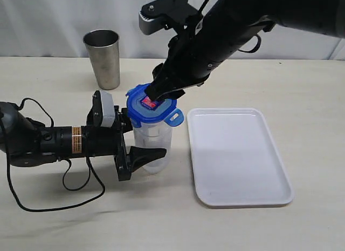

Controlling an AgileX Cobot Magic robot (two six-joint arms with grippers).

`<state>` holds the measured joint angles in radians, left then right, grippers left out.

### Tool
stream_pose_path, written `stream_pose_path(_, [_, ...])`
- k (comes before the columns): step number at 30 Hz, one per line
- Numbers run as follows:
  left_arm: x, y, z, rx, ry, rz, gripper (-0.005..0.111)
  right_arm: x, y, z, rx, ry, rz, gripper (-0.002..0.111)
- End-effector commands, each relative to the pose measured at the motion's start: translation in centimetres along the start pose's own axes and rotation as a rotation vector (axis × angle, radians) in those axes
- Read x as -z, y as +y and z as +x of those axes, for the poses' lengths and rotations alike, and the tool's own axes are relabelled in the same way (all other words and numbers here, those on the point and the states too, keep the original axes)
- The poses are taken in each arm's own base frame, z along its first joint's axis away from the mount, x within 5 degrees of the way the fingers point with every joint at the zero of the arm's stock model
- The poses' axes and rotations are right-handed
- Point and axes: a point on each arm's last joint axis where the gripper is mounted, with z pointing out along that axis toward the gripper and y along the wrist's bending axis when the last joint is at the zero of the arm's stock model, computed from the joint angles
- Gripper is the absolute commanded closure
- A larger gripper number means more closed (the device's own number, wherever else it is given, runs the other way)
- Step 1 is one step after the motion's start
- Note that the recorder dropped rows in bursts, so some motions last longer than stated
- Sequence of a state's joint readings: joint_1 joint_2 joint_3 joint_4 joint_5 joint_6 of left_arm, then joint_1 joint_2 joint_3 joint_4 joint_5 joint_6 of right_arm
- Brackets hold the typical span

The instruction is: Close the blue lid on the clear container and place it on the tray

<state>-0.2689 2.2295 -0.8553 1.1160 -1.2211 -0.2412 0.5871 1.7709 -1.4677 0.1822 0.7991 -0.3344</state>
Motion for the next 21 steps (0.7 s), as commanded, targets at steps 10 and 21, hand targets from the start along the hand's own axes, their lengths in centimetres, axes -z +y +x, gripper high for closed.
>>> stream_pose_path(10, [0.1, -0.1, -0.1, -0.003, 0.002, 0.006, 0.107, -4.1, -0.3, 1.3, 0.026, 0.121, -0.036, 0.061])
stream_pose_path(21, [0.1, -0.2, 0.0, -0.005, 0.003, 0.013, 0.107, -5.9, 0.3, 3.7, 0.016, 0.359, -0.132, 0.06])
